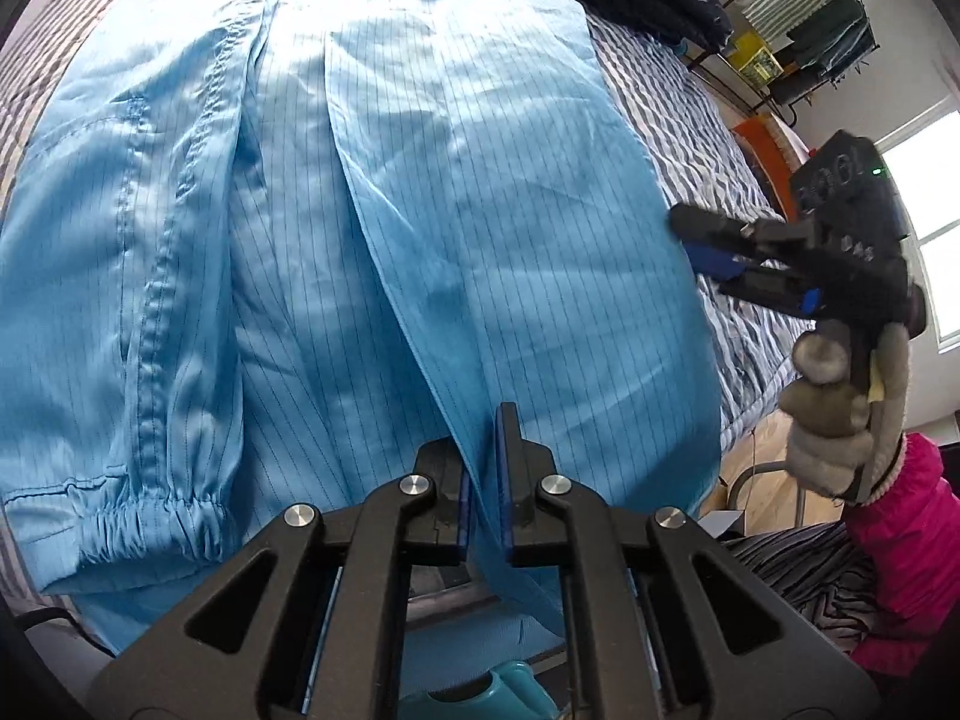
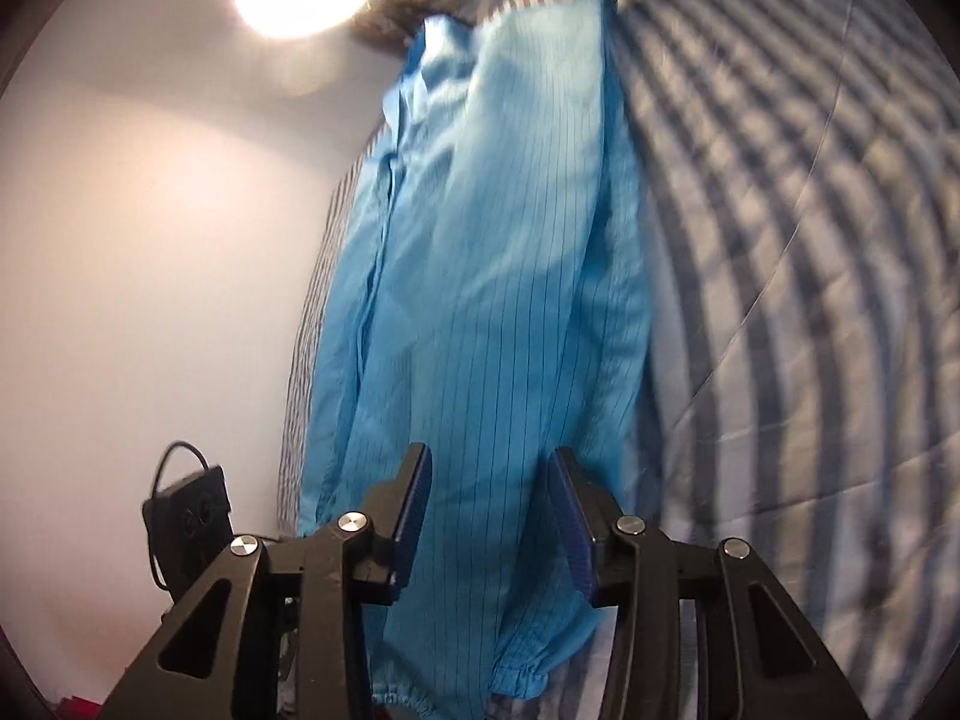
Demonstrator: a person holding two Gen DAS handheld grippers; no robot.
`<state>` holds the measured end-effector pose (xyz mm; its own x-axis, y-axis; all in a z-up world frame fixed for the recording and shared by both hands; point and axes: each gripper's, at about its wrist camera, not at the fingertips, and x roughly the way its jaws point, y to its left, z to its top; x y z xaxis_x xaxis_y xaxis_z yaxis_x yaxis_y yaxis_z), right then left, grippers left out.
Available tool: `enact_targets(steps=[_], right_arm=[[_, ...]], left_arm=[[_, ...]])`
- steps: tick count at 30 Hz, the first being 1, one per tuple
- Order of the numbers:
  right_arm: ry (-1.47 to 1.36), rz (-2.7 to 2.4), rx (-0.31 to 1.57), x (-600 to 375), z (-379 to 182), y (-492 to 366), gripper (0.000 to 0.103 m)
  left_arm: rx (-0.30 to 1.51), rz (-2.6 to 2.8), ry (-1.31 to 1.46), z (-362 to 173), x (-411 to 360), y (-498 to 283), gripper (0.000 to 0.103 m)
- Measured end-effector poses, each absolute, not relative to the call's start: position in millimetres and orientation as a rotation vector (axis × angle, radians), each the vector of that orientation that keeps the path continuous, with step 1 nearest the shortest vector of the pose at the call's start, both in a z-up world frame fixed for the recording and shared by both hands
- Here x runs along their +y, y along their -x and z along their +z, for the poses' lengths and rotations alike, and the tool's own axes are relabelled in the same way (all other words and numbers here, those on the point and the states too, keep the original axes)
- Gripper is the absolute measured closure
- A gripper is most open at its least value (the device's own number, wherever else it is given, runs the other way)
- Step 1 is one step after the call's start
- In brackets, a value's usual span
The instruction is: Fold large clothes
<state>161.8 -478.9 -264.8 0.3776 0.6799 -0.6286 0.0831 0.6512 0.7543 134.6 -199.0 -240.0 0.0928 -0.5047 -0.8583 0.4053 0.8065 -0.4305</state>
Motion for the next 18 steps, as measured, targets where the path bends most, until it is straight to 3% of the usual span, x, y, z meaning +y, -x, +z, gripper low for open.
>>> enact_targets(steps=[1,4,7,12,15,16,17,18], right_arm=[[-0.807,0.444,1.151,-476.6,-268.3,-159.9,0.061],[-0.814,0.433,1.142,-472.0,-270.4,-158.8,0.096],[-0.779,0.412,1.104,-478.6,-259.5,-149.2,0.102],[-0.660,0.379,1.100,-482.0,-247.1,-145.4,0.103],[-0.622,0.353,1.109,-479.3,-249.8,-146.1,0.099],[-0.595,0.341,1.106,-477.5,-249.7,-148.6,0.089],[-0.564,0.307,1.111,-477.6,-249.7,-150.0,0.068],[-0.568,0.295,1.109,-481.3,-250.4,-147.3,0.055]], left_arm=[[1.313,-0.678,0.091,-239.7,-197.2,-134.0,0.098],[1.311,-0.680,0.092,-239.1,-198.4,-131.4,0.098],[1.308,-0.699,0.091,-235.6,-202.5,-128.3,0.098],[1.296,-0.709,0.033,-236.0,-212.4,-122.9,0.098],[1.298,-0.707,0.034,-237.2,-211.0,-122.7,0.098],[1.293,-0.706,0.031,-236.8,-210.2,-122.4,0.098],[1.288,-0.705,0.029,-236.3,-209.1,-122.4,0.098],[1.287,-0.705,0.029,-236.4,-208.0,-122.6,0.098]])
